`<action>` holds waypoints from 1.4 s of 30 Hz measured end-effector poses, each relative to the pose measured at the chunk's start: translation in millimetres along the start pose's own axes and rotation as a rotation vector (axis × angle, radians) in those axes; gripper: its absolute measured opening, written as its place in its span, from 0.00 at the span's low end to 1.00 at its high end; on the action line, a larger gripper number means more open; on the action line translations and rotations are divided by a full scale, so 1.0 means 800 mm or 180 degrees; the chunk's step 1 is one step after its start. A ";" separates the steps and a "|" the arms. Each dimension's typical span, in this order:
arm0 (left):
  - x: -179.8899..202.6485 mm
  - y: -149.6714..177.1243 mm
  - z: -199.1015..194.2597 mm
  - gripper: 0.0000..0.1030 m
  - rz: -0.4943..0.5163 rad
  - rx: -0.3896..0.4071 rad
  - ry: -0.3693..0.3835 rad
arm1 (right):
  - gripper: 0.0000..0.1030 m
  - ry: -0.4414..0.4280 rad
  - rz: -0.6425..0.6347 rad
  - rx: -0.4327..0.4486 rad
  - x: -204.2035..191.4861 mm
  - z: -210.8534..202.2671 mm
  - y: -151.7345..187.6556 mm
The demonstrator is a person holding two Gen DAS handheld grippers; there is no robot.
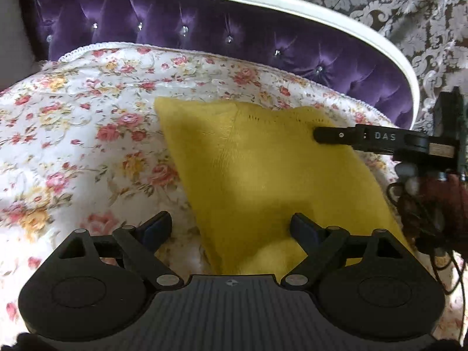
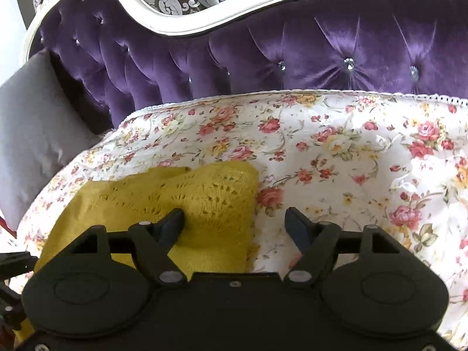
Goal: Fold small clothes
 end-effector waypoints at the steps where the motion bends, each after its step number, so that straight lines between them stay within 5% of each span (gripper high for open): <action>1: 0.000 0.004 -0.006 0.86 -0.0028 -0.0017 0.0005 | 0.75 -0.0023 0.0010 0.0004 0.000 -0.002 0.001; 4: 0.000 0.017 -0.024 0.94 -0.0211 -0.0095 0.0173 | 0.75 -0.0110 0.0070 0.0021 -0.002 -0.007 0.002; 14: 0.031 0.054 -0.048 0.94 -0.0777 -0.0384 0.0712 | 0.76 -0.0552 0.0221 0.0054 -0.013 -0.017 0.010; 25: 0.070 0.034 0.001 0.98 -0.1088 -0.0342 0.1217 | 0.78 -0.1156 0.0536 0.0213 -0.015 0.002 -0.001; 32: 0.080 0.023 0.013 0.96 -0.0975 -0.0309 0.1137 | 0.72 -0.1247 0.0520 0.0190 -0.025 0.016 -0.010; 34: 0.080 0.023 0.012 0.78 -0.0874 -0.0314 0.0945 | 0.48 -0.1082 0.0450 0.0125 -0.023 0.019 -0.008; 35: 0.079 0.023 0.011 0.70 -0.0825 -0.0305 0.0850 | 0.47 -0.1035 0.0414 0.0097 -0.023 0.020 -0.005; 37: 0.071 0.026 0.008 0.18 -0.0718 -0.0297 0.0607 | 0.44 -0.0976 0.0381 0.0118 -0.024 0.015 -0.004; 42: 0.059 0.036 -0.009 0.14 -0.0883 -0.0315 0.0734 | 0.42 -0.0810 0.0354 0.0149 -0.029 -0.003 -0.002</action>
Point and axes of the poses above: each gripper's, at about its wrist camera, not at the fingertips, and z roughly the way its jaws point, x to its right, y to its underside, the point moved 10 cm from there along z, roughly the way its jaws point, and after that the axes turned 8 degrees about -z, right-handed, at the moved point
